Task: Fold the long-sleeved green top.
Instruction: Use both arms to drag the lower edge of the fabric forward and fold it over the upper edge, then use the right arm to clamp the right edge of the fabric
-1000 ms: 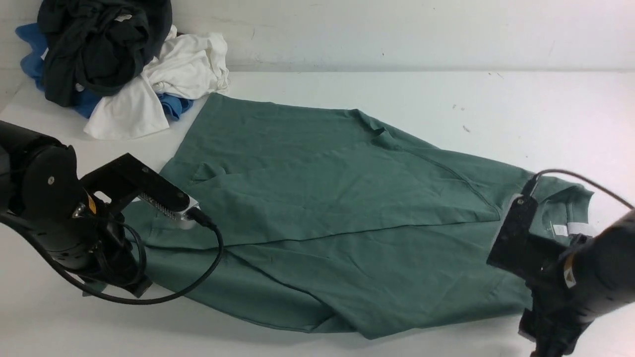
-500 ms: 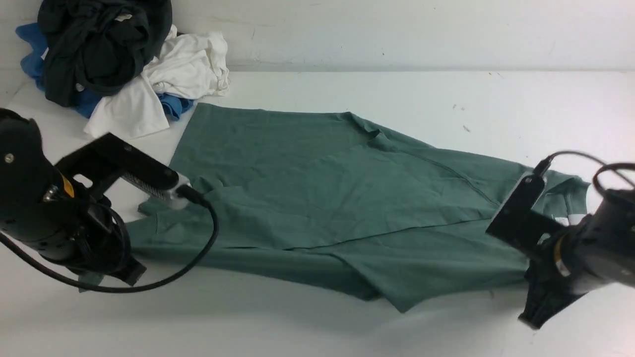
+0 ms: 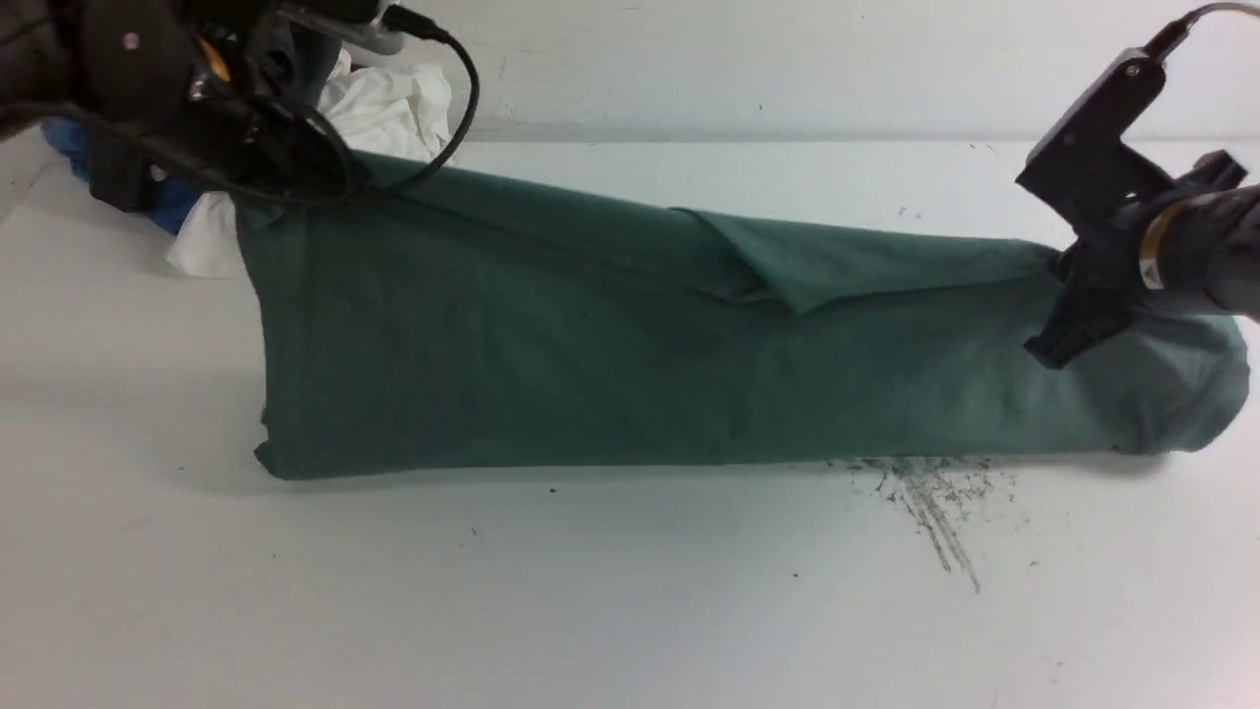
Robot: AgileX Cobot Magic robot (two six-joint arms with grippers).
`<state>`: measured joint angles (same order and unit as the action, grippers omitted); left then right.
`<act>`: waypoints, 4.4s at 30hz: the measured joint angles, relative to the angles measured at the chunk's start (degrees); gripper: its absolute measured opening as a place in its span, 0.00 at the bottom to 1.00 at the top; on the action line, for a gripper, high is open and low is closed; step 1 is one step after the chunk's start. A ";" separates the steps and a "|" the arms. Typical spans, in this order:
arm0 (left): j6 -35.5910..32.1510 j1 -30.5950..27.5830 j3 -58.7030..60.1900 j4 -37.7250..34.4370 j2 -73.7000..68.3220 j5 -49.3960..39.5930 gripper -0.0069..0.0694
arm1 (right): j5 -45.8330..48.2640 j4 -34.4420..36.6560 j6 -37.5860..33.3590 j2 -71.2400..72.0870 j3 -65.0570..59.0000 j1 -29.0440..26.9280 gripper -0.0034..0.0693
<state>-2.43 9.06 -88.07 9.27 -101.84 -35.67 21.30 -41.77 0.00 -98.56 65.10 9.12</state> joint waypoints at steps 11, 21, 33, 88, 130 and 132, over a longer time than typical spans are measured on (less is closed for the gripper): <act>3.03 -0.50 -38.91 0.17 -36.55 -20.92 0.46 | 5.78 3.20 7.82 -13.57 11.46 -0.73 0.53; -5.00 -0.57 -56.20 -9.27 -36.37 -34.89 0.64 | 16.64 24.07 -6.40 -9.83 19.68 6.83 0.39; -18.31 5.10 -23.68 -26.71 -31.89 -34.45 0.09 | 22.57 74.02 -48.75 -33.08 37.28 10.01 0.03; -33.62 0.60 -30.70 -49.24 -37.75 9.23 0.08 | 48.81 54.61 -11.24 -35.94 50.39 10.10 0.04; -17.87 -4.08 9.23 -11.82 -2.91 -13.46 0.08 | 47.76 59.15 -11.63 -31.86 51.39 -17.87 0.74; -17.45 -4.08 8.86 -12.44 2.15 -13.71 0.08 | 47.68 58.93 -11.14 -31.74 51.95 -17.87 0.82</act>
<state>-19.88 4.98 -79.22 -3.18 -99.69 -49.38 68.98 17.16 -11.14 -130.30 117.06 -8.75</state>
